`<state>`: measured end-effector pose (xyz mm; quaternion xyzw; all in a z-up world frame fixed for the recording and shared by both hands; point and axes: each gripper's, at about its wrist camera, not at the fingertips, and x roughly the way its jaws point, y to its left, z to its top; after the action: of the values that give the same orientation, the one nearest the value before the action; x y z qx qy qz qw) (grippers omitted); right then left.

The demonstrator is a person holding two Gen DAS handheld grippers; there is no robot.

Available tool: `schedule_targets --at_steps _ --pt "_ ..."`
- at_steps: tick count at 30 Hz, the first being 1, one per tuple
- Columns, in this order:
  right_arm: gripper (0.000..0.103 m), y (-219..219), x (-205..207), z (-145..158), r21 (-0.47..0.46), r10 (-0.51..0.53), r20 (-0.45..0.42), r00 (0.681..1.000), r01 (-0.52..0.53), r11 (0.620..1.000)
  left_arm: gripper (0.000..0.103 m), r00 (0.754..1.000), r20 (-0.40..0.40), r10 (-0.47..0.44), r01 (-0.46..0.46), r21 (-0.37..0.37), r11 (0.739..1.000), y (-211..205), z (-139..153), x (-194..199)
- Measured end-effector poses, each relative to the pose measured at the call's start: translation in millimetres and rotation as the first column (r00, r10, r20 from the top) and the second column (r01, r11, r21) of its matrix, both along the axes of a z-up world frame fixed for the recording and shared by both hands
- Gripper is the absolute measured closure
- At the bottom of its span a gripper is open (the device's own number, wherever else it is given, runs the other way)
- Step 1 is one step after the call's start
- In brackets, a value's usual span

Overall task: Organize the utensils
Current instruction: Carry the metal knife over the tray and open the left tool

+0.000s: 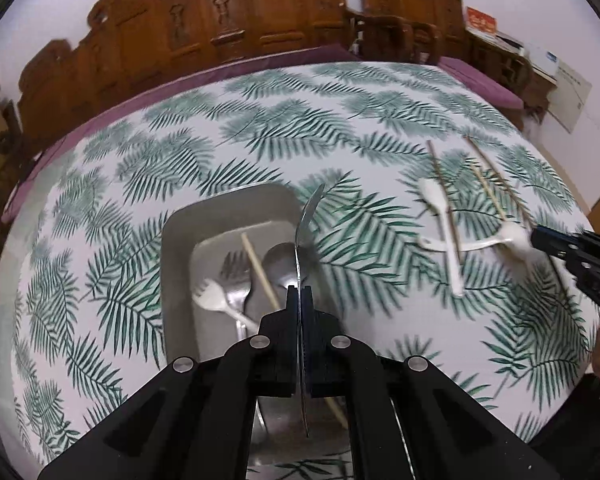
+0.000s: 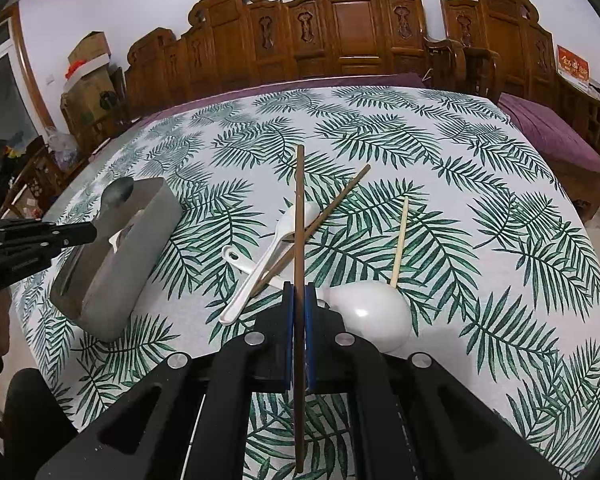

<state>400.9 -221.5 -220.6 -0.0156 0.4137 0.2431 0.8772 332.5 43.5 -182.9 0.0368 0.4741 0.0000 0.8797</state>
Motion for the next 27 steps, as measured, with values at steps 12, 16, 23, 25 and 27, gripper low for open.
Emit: schedule_targets --at_steps 12,16,23,25,27 --pt "0.097 12.2 -6.5 7.2 0.023 0.03 0.005 1.0 -0.03 0.999 0.102 0.995 -0.071 0.068 -0.071 -0.029 0.997 22.9 -34.4 16.6" --pt "0.097 30.2 -15.6 16.8 0.036 0.066 0.021 0.998 -0.067 0.997 0.102 0.994 -0.077 0.082 -0.087 -0.056 0.995 30.4 -36.6 14.7" --pt "0.097 71.3 -32.1 25.8 0.034 0.146 0.035 0.989 -0.147 0.989 0.102 0.997 -0.025 0.079 -0.08 -0.068 0.994 40.8 -18.4 -5.0" --pt "0.097 86.3 -35.3 27.9 0.04 0.169 0.034 0.985 -0.17 0.985 0.102 0.997 -0.006 0.078 -0.079 -0.074 0.994 45.4 -9.8 -12.9" --pt "0.097 99.6 -38.6 30.4 0.047 0.191 0.033 0.981 -0.192 0.98 0.102 0.997 0.007 0.079 -0.079 -0.081 0.994 49.6 -3.8 -19.5"
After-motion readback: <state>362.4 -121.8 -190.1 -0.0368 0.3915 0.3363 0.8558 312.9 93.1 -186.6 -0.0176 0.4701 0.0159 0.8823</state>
